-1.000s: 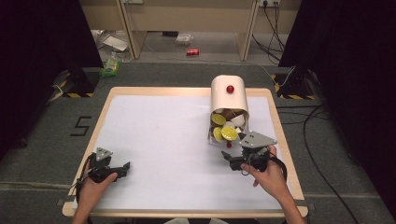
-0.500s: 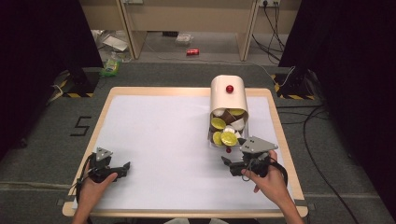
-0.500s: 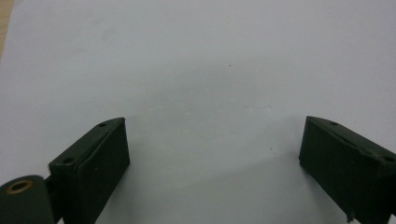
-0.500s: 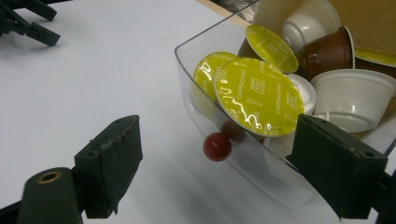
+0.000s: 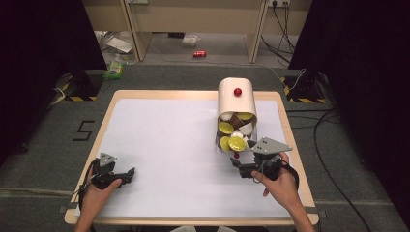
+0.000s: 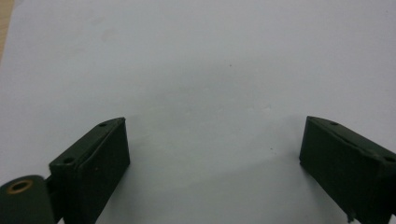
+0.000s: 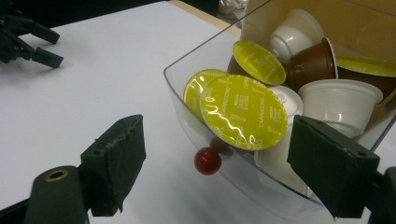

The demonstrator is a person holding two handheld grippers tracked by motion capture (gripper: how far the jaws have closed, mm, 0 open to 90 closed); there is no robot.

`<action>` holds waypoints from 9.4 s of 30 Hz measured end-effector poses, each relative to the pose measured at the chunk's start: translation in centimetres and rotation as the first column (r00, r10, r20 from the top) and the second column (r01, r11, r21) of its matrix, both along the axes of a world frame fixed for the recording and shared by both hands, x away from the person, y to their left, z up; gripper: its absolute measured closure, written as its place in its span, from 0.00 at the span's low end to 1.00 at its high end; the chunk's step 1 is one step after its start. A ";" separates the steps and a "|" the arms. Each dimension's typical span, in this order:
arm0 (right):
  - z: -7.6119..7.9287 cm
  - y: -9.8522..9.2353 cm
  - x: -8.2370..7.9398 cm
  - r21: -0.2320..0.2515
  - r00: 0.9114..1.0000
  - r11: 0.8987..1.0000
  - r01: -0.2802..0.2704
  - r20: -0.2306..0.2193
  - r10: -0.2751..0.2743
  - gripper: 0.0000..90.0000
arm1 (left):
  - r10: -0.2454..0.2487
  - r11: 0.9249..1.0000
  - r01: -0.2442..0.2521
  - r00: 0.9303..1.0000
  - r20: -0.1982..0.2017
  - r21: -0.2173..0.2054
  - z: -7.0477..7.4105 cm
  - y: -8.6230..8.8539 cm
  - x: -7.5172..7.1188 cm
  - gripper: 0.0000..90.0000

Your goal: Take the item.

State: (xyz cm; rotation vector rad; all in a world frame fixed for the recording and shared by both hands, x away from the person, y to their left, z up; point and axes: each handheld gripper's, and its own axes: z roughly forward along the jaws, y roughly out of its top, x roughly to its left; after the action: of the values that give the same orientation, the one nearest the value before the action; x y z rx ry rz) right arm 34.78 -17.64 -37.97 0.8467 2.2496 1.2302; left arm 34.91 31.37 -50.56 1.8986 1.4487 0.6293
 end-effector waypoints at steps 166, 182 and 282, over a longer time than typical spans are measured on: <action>-6.8 -9.5 9.1 -0.056 0.898 0.917 0.396 -0.187 -0.399 0.43 | -0.003 1.000 0.003 1.000 -0.003 -0.002 0.0 0.1 0.0 0.08; -8.0 -8.6 9.7 -0.082 0.897 0.919 0.385 -0.202 -0.394 0.43 | -0.002 1.000 0.002 1.000 -0.003 -0.003 0.0 0.1 0.0 0.08; -8.1 -8.7 3.0 -0.077 0.919 0.949 0.306 -0.237 -0.316 0.19 | -0.003 1.000 0.003 1.000 -0.002 -0.007 0.0 0.1 0.0 0.08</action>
State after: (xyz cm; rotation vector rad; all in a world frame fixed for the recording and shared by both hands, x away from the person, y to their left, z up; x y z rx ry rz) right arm 37.76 -26.38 -46.08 1.3484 2.2015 0.9754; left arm 34.92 31.47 -50.56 1.8964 1.4470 0.6199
